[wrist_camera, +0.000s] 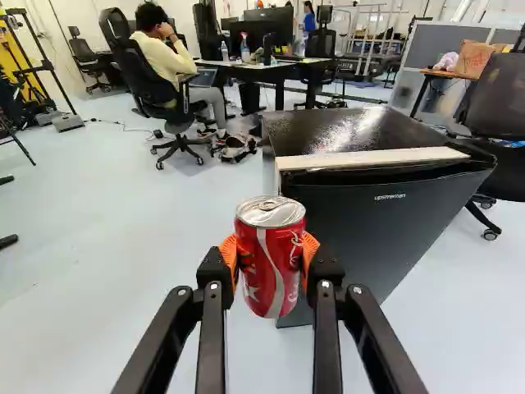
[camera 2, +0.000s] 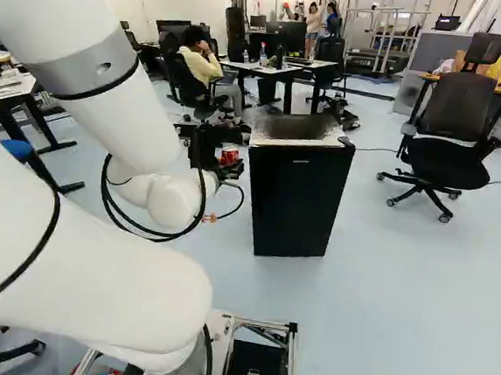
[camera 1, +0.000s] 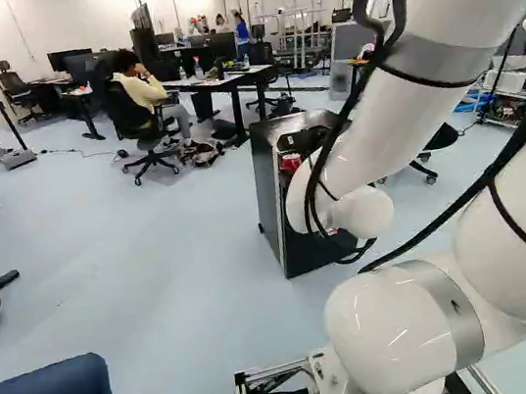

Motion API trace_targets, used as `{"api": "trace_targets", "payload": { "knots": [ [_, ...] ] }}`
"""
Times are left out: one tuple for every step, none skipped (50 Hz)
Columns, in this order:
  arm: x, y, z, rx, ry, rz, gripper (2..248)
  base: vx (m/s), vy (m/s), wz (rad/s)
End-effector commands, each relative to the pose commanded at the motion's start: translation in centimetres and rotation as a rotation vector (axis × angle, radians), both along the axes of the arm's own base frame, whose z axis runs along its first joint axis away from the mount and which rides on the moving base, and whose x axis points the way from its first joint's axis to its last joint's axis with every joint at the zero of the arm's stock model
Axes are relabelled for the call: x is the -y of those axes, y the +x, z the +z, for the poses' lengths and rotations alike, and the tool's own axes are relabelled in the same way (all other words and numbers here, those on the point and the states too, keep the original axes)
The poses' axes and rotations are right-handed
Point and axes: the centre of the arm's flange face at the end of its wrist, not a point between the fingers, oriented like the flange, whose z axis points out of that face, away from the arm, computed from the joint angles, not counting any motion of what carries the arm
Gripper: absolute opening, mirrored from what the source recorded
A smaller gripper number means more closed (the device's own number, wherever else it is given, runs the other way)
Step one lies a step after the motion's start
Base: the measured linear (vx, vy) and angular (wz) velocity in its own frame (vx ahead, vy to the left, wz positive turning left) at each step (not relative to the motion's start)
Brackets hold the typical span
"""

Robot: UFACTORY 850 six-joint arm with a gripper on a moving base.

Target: Grab a drink from the fridge

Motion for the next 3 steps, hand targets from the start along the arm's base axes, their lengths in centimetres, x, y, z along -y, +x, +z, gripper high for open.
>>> {"api": "trace_targets", "payload": {
  "knots": [
    [0.00, 0.00, 0.00, 0.000, 0.000, 0.000, 97, 0.000, 0.000, 0.000],
    [0.00, 0.00, 0.00, 0.000, 0.000, 0.000, 97, 0.000, 0.000, 0.000],
    [0.00, 0.00, 0.00, 0.000, 0.000, 0.000, 97, 0.000, 0.000, 0.000]
  ]
}}
